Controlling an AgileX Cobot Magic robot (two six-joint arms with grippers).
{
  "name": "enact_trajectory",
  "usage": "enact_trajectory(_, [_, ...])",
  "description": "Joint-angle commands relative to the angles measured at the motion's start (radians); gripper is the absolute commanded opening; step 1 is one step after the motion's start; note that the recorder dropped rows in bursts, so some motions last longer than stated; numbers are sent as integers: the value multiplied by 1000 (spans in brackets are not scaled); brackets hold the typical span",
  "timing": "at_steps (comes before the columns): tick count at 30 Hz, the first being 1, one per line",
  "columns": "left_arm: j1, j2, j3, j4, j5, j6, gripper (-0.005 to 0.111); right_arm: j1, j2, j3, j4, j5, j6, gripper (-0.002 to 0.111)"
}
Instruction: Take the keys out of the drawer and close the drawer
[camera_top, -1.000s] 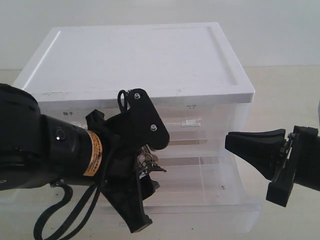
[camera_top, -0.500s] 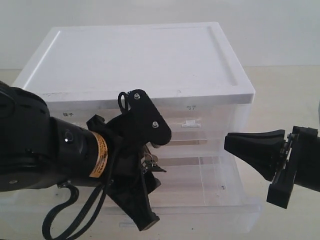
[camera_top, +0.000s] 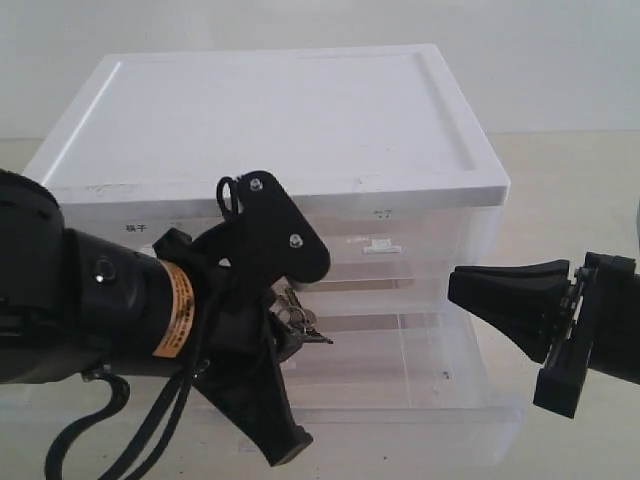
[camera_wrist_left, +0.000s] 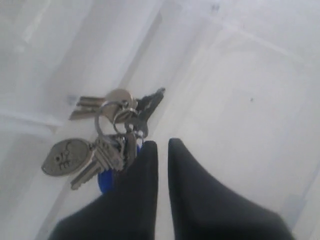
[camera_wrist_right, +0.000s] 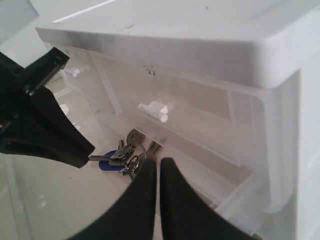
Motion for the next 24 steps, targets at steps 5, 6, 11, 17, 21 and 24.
enact_trajectory(5, [-29, 16, 6, 120, 13, -403, 4, -3, 2, -1, -1, -14, 0, 0])
enact_trajectory(6, [-39, 30, 6, 158, 4, -465, 4, -3, 2, -1, -1, -12, -1, 0])
enact_trajectory(11, [-54, 54, 6, 289, -57, -688, 6, -3, 2, -1, -3, -5, 6, 0])
enact_trajectory(17, [-54, 54, 6, 285, -34, -684, 52, -3, 2, -1, -3, -11, 10, 0])
enact_trajectory(21, [-54, 71, 6, 285, -19, -723, 66, -3, 2, -1, -3, -12, 14, 0])
enact_trajectory(24, [-54, 101, 6, 291, 0, -792, 66, -3, 2, -1, -13, -6, 14, 0])
